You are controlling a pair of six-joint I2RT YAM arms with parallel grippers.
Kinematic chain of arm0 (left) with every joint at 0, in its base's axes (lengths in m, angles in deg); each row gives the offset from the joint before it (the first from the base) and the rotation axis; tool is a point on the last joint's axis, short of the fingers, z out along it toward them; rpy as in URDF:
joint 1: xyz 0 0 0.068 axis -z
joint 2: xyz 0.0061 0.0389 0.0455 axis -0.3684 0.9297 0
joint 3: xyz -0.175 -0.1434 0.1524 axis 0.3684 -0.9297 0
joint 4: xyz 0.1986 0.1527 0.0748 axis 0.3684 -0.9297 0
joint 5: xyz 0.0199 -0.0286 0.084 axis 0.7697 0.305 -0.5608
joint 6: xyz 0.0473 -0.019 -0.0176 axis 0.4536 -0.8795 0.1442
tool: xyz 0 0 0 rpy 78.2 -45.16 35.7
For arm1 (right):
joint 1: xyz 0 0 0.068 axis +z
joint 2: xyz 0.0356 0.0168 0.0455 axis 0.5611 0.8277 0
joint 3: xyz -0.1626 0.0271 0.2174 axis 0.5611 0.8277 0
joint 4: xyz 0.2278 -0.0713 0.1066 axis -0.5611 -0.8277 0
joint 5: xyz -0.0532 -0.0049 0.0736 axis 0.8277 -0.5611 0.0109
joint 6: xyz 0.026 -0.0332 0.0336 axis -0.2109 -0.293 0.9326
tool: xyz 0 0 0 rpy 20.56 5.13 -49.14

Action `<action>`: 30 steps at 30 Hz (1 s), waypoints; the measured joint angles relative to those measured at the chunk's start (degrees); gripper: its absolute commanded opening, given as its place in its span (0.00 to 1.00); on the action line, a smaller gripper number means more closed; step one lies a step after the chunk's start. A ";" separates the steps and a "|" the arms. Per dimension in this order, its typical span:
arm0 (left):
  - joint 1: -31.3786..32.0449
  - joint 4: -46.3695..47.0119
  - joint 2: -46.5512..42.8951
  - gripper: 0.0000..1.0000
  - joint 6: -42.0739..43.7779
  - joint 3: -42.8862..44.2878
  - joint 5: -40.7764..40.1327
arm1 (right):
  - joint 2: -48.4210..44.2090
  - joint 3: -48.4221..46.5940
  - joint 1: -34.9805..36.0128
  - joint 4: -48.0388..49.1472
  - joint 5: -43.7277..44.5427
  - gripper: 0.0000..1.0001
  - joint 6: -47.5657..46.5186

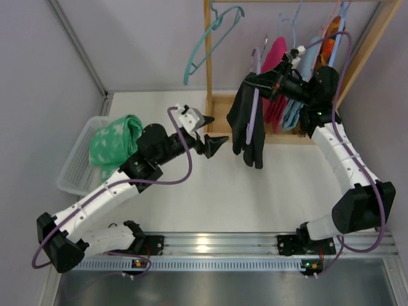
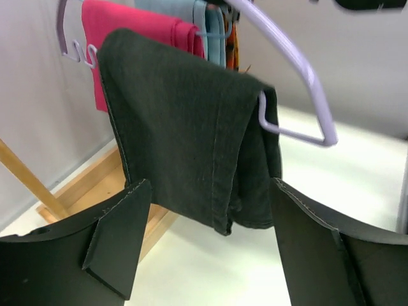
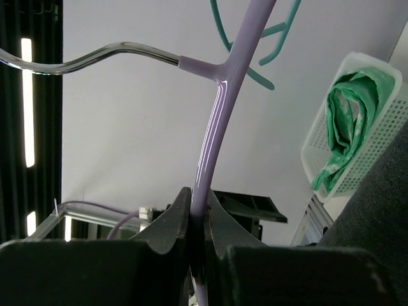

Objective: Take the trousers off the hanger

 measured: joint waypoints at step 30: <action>11.52 13.62 10.62 0.78 22.12 -2.99 -14.10 | -2.84 2.43 0.28 2.29 -4.90 0.00 5.88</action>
